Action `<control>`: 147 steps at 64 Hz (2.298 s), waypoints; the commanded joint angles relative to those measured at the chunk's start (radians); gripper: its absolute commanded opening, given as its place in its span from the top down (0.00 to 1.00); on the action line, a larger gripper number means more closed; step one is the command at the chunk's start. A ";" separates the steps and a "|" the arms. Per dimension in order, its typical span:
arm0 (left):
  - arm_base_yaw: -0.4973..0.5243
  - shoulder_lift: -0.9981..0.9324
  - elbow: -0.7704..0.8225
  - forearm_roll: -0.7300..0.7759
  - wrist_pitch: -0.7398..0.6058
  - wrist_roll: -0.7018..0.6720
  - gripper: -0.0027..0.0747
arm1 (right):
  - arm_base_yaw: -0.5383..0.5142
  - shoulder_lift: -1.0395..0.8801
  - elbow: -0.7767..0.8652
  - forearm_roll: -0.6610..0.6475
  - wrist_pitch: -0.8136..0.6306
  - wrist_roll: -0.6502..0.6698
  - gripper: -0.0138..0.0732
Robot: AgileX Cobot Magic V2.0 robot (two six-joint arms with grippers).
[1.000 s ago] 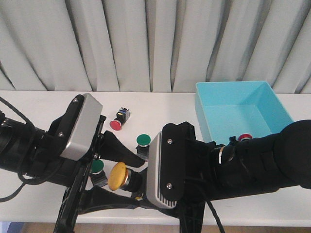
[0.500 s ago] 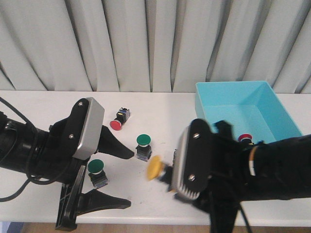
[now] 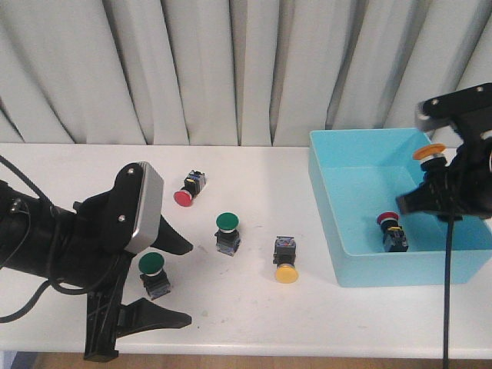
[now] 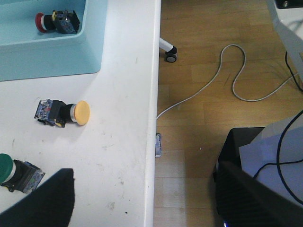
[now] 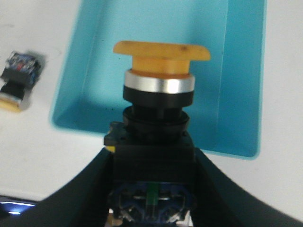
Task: Pick red and yellow buttons and place in box
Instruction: 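Lower the yellow button into the blue box and open right gripper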
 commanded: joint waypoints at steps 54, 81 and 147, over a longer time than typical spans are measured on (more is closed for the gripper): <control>-0.004 -0.023 -0.026 -0.050 0.048 -0.010 0.21 | -0.131 0.928 -0.765 0.122 0.012 -0.168 0.56; -0.004 -0.023 -0.026 -0.050 0.082 -0.010 0.21 | -0.131 0.950 -0.769 0.117 0.013 -0.161 0.53; -0.004 -0.023 -0.026 -0.050 0.077 -0.010 0.21 | -0.128 0.284 -0.463 0.311 0.150 -0.276 0.42</control>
